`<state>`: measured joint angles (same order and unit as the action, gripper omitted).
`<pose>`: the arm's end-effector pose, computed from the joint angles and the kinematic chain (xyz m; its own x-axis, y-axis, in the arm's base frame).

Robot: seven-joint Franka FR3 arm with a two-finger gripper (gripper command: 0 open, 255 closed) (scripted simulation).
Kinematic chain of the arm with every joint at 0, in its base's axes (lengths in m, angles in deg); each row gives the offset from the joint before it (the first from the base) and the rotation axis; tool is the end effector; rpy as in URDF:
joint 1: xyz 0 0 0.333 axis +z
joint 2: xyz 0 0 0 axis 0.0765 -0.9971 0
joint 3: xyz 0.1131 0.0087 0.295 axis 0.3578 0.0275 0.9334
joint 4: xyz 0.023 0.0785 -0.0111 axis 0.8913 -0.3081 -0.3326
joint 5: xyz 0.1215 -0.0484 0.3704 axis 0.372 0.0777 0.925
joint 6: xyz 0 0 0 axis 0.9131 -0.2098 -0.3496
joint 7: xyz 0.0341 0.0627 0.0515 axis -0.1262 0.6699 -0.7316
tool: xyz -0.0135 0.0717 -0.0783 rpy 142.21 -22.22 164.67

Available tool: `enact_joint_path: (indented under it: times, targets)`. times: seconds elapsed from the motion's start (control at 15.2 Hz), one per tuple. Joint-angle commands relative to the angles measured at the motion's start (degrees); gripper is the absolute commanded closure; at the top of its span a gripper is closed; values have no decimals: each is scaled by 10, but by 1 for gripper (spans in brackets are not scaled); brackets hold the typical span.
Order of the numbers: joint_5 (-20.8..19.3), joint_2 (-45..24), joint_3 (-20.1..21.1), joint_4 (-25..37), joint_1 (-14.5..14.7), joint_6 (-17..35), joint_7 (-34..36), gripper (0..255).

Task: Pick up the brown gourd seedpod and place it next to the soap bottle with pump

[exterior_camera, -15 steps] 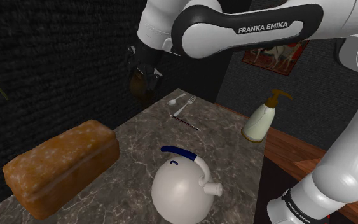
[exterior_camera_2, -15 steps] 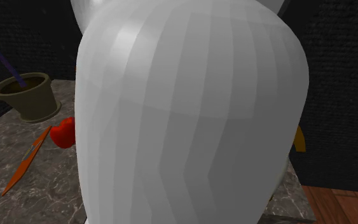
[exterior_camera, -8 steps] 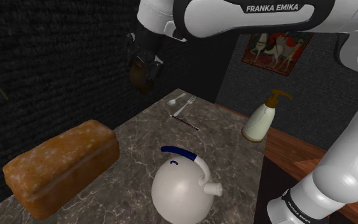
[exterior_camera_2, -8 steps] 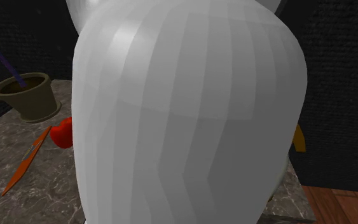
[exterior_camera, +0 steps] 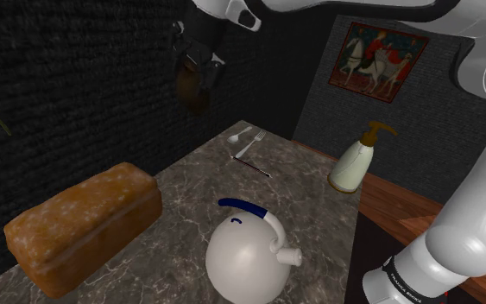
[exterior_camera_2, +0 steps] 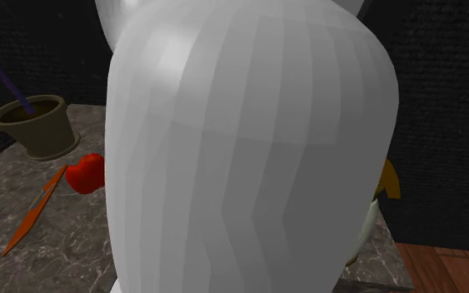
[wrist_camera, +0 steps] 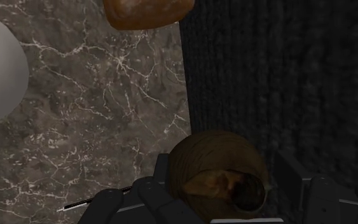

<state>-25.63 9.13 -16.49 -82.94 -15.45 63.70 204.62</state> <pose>0.5273 0.3488 0.6169 0.2583 -0.9658 0.0207 -0.9016 -0.2487 -0.3540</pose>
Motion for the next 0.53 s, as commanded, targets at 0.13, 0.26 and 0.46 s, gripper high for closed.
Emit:
enact_joint_path:
  times: [0.13,0.26,0.46]
  targets:
    - [-8,-11,0,42,12,-35,-1,255]
    - [-13,-17,0,64,18,-53,-2,255]
    - [-21,-28,0,99,30,-81,-3,255]
